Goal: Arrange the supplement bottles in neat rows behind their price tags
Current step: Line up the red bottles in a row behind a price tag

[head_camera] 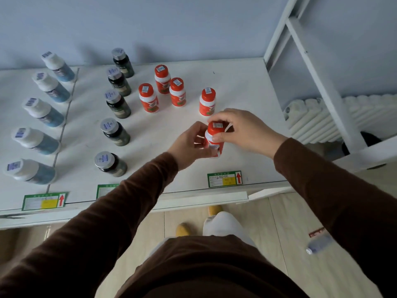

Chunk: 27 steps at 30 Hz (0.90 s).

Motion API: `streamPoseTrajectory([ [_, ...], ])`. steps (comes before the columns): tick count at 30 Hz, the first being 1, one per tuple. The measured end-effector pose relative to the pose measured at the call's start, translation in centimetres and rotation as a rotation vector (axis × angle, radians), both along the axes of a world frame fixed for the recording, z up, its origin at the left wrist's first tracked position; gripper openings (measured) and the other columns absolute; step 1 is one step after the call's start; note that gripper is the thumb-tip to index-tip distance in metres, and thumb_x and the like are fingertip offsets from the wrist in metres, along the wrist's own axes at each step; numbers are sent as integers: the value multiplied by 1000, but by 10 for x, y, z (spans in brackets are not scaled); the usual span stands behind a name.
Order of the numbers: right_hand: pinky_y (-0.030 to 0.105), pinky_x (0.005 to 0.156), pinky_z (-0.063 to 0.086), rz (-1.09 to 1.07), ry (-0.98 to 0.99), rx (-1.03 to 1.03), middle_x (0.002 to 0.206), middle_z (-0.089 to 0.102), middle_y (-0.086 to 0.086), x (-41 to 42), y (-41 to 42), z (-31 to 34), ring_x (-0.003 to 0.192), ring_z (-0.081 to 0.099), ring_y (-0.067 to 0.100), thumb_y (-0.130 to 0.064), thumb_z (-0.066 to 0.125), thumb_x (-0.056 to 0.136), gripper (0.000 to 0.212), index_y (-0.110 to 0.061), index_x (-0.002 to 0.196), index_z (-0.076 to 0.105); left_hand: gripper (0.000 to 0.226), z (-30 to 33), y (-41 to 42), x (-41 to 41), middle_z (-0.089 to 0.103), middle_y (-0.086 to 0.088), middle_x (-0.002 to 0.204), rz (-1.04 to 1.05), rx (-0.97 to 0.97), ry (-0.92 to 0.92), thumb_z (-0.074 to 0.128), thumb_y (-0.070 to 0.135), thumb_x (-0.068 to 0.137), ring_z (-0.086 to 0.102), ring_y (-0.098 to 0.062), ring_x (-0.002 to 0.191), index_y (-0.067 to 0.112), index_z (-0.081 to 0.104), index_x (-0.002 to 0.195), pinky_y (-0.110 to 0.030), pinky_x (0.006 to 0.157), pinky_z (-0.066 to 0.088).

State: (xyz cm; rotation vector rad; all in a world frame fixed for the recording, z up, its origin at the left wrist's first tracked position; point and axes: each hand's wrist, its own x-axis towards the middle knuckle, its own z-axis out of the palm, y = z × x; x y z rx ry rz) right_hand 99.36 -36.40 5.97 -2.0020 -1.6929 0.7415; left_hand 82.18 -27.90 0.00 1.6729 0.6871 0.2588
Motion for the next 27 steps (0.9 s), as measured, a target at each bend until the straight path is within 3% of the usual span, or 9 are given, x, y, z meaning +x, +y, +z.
streamPoseTrajectory([
  [6, 22, 95, 39, 114, -158, -76, 123, 58, -5, -3, -21, -21, 110, 52, 11, -26, 69, 90, 39, -26, 127, 56, 41, -19, 3, -11, 62, 4, 110, -68, 393, 185, 76, 15, 78, 58, -14, 101, 21, 58, 114, -37, 92, 52],
  [13, 19, 93, 34, 204, -200, -129, 133, 49, -5, -2, -24, -28, 121, 47, 14, -32, 71, 88, 47, -28, 131, 51, 43, -20, 24, -9, 61, -2, 122, -14, 710, 376, 73, 28, 82, 56, -20, 108, 23, 56, 122, -32, 89, 47],
  [15, 20, 91, 36, 216, -139, -191, 130, 47, -10, 1, -18, -22, 116, 45, 10, -43, 71, 85, 51, -29, 130, 52, 44, -20, 31, -5, 61, -2, 122, 17, 729, 409, 72, 31, 83, 56, -21, 108, 23, 56, 123, -34, 89, 48],
  [17, 24, 89, 38, 164, -74, -113, 123, 46, -15, 9, -2, -11, 109, 43, 5, -49, 68, 84, 49, -29, 127, 55, 46, -19, 41, 0, 61, -4, 120, 66, 735, 420, 72, 33, 82, 56, -23, 108, 22, 55, 123, -35, 89, 47],
  [19, 30, 93, 42, 53, -139, 78, 124, 50, -7, 19, 26, -2, 110, 48, 11, -38, 68, 88, 43, -23, 126, 56, 48, -17, 53, 11, 60, -4, 120, 142, 711, 415, 73, 34, 81, 56, -23, 107, 20, 54, 124, -34, 88, 47],
  [21, 36, 104, 42, -7, -256, 146, 137, 46, 5, 26, 58, 3, 122, 47, 24, -21, 65, 91, 49, -20, 137, 49, 52, -17, 62, 27, 60, -3, 120, 214, 642, 403, 74, 34, 80, 56, -22, 106, 21, 51, 125, -33, 87, 47],
  [24, 39, 111, 39, 57, -355, 15, 149, 38, 6, 33, 96, -1, 133, 39, 28, -13, 59, 94, 58, -25, 147, 39, 60, -19, 70, 58, 60, -2, 123, 275, 522, 373, 77, 35, 77, 57, -22, 107, 21, 48, 128, -34, 91, 49],
  [27, 39, 105, 43, 116, -387, -53, 137, 50, 7, 38, 112, -6, 125, 47, 28, -16, 56, 96, 42, -25, 137, 52, 59, -23, 74, 82, 62, -2, 122, 336, 443, 303, 77, 36, 75, 59, -21, 105, 18, 51, 125, -35, 92, 51],
])
